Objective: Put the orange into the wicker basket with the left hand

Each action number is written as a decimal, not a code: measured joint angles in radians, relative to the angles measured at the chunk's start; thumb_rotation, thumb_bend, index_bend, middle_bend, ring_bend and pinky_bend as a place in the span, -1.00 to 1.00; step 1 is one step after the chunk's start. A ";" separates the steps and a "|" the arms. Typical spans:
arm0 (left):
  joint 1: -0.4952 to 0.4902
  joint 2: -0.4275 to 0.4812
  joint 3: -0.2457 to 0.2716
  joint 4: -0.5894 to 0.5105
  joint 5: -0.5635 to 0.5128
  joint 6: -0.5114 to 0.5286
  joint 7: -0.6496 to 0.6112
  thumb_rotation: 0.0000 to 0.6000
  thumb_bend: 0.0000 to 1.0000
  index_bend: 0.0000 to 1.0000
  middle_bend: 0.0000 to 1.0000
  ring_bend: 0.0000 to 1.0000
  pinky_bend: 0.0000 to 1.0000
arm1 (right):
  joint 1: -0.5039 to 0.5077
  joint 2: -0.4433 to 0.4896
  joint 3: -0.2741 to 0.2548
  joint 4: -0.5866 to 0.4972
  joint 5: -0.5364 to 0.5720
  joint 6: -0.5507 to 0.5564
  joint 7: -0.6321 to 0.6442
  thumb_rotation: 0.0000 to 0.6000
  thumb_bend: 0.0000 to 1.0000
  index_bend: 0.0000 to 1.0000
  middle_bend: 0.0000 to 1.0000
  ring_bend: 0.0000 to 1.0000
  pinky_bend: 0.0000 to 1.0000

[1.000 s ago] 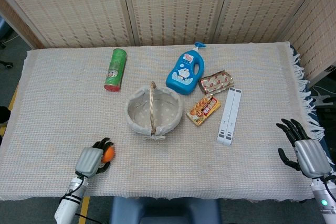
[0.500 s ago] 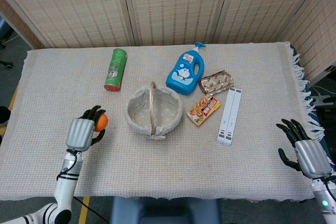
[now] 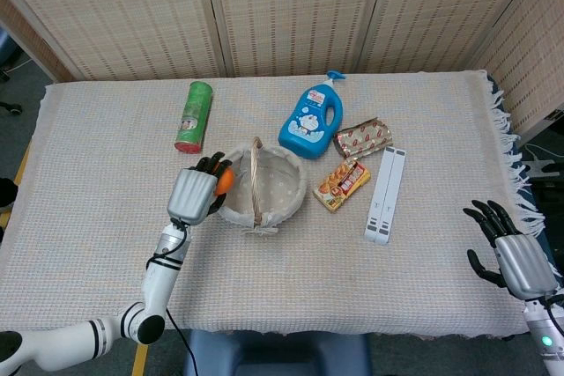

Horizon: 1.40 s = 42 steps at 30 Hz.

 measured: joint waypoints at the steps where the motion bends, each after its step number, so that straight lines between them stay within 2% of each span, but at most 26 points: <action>1: -0.012 -0.015 -0.001 0.010 -0.009 -0.006 0.005 1.00 -0.16 -0.23 -0.29 -0.29 0.36 | 0.001 0.001 -0.001 0.000 0.000 -0.002 0.001 1.00 -0.29 -0.72 -0.89 -1.00 -0.08; 3: -0.035 -0.047 -0.002 0.037 -0.016 -0.009 0.009 1.00 -0.17 -0.33 -0.38 -0.34 0.29 | 0.004 0.003 -0.002 0.001 0.000 -0.009 0.003 1.00 -0.29 -0.72 -0.89 -1.00 -0.08; 4: -0.043 -0.060 -0.001 0.048 -0.015 -0.007 0.009 1.00 -0.18 -0.44 -0.47 -0.39 0.20 | 0.005 0.003 -0.002 0.001 0.001 -0.013 0.003 1.00 -0.29 -0.72 -0.89 -1.00 -0.08; 7: -0.066 -0.078 0.007 0.061 -0.017 -0.008 0.009 1.00 -0.23 -0.85 -0.81 -0.62 -0.22 | 0.010 0.007 -0.005 0.000 0.000 -0.023 0.004 1.00 -0.29 -0.71 -0.89 -1.00 -0.08; 8: -0.068 -0.077 0.009 0.058 -0.023 -0.011 0.012 1.00 -0.24 -0.92 -0.88 -0.68 -0.32 | 0.010 0.007 -0.006 -0.001 -0.001 -0.024 0.004 1.00 -0.29 -0.71 -0.89 -1.00 -0.08; 10: -0.071 -0.072 0.010 0.049 -0.035 -0.015 0.017 1.00 -0.26 -1.00 -0.99 -0.84 -0.52 | 0.010 0.008 -0.008 -0.002 -0.003 -0.024 0.004 1.00 -0.29 -0.71 -0.89 -1.00 -0.08; 12: -0.072 -0.064 0.011 0.038 -0.054 -0.019 0.024 1.00 -0.27 -1.00 -1.00 -0.93 -0.60 | 0.010 0.008 -0.009 -0.002 -0.004 -0.023 0.004 1.00 -0.29 -0.70 -0.89 -1.00 -0.08; 16: -0.072 -0.047 0.015 0.026 -0.085 -0.017 0.056 1.00 -0.28 -1.00 -1.00 -1.00 -0.66 | 0.010 0.007 -0.009 -0.002 -0.003 -0.022 0.002 1.00 -0.29 -0.70 -0.89 -1.00 -0.08; 22: -0.069 -0.016 0.035 0.009 -0.118 0.000 0.117 1.00 -0.27 -1.00 -1.00 -1.00 -0.69 | 0.010 0.003 -0.007 -0.002 0.001 -0.021 -0.005 1.00 -0.29 -0.69 -0.89 -1.00 -0.08; 31: -0.059 0.040 0.049 -0.081 -0.132 0.006 0.077 1.00 -0.27 -1.00 -1.00 -1.00 -0.76 | 0.010 -0.001 -0.006 -0.003 0.006 -0.022 -0.013 1.00 -0.29 -0.69 -0.89 -1.00 -0.08; 42: -0.064 0.052 0.058 -0.121 -0.171 0.022 0.056 1.00 -0.57 -1.00 -1.00 -1.00 -0.78 | 0.010 0.000 -0.008 -0.002 0.003 -0.020 -0.012 1.00 -0.29 -0.69 -0.89 -1.00 -0.08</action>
